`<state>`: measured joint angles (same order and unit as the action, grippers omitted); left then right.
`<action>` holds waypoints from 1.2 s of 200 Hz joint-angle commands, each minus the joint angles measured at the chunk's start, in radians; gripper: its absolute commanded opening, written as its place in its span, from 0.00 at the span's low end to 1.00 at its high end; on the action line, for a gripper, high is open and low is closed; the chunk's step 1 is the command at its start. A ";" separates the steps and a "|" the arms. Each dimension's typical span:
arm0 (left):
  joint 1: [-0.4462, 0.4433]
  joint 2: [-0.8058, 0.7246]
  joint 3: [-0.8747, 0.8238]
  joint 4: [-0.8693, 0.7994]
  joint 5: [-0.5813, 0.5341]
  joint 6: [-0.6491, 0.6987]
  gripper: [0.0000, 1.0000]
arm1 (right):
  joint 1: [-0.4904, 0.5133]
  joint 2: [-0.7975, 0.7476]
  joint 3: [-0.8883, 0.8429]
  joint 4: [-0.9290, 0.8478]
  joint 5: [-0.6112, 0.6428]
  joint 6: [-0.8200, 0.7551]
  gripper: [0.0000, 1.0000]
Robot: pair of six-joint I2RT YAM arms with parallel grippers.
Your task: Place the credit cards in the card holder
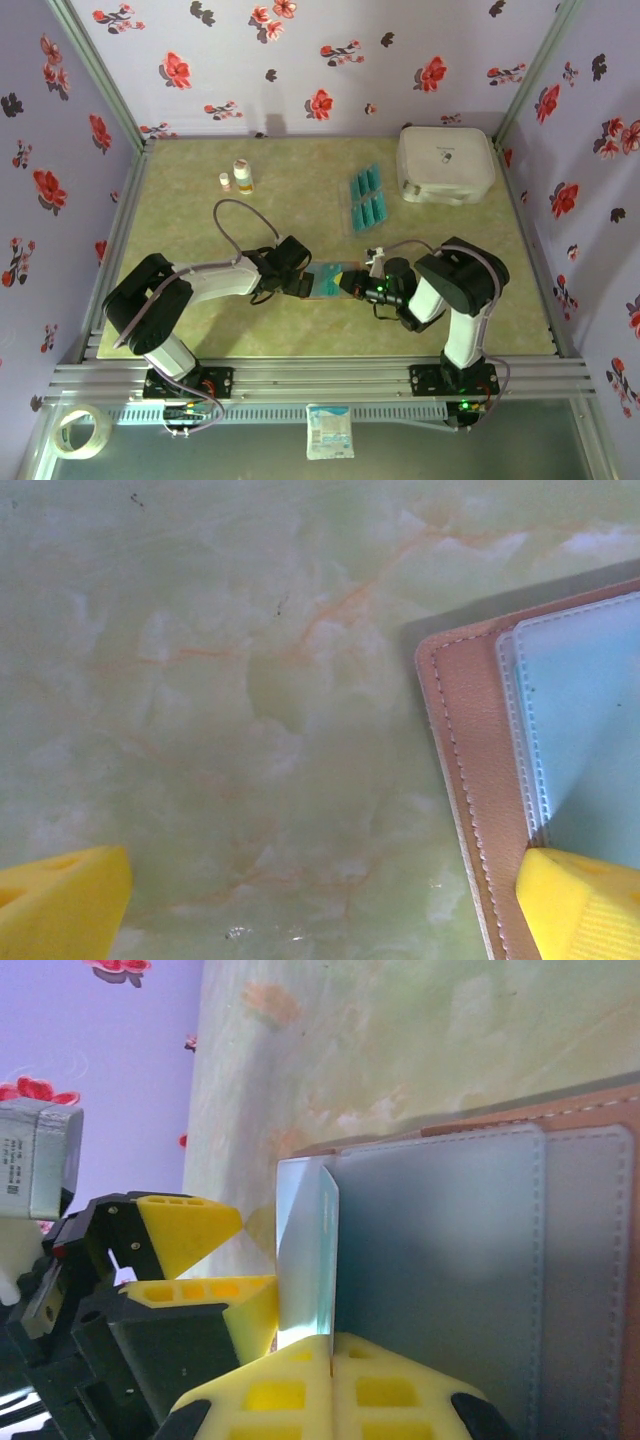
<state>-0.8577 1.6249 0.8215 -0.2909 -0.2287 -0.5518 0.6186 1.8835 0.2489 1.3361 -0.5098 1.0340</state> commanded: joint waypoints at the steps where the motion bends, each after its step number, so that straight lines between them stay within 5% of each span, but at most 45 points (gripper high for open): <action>1: -0.012 0.038 -0.021 -0.019 -0.015 -0.016 1.00 | -0.006 0.077 0.001 -0.007 -0.010 0.019 0.00; 27: -0.012 0.039 -0.020 -0.019 -0.016 -0.014 1.00 | -0.007 0.116 0.001 0.040 -0.027 0.031 0.00; 60: -0.012 0.039 -0.018 -0.018 -0.016 -0.015 1.00 | -0.008 0.098 0.001 -0.012 -0.016 0.015 0.22; 122: -0.014 0.040 -0.013 -0.020 -0.016 -0.015 1.00 | -0.008 -0.102 0.058 -0.445 0.051 -0.116 0.44; 240: -0.014 0.032 -0.022 -0.007 -0.017 -0.006 1.00 | -0.010 -0.405 0.273 -1.093 0.134 -0.328 0.51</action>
<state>-0.8639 1.6287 0.8215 -0.2756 -0.2291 -0.5591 0.6140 1.5375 0.4747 0.4591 -0.4454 0.7872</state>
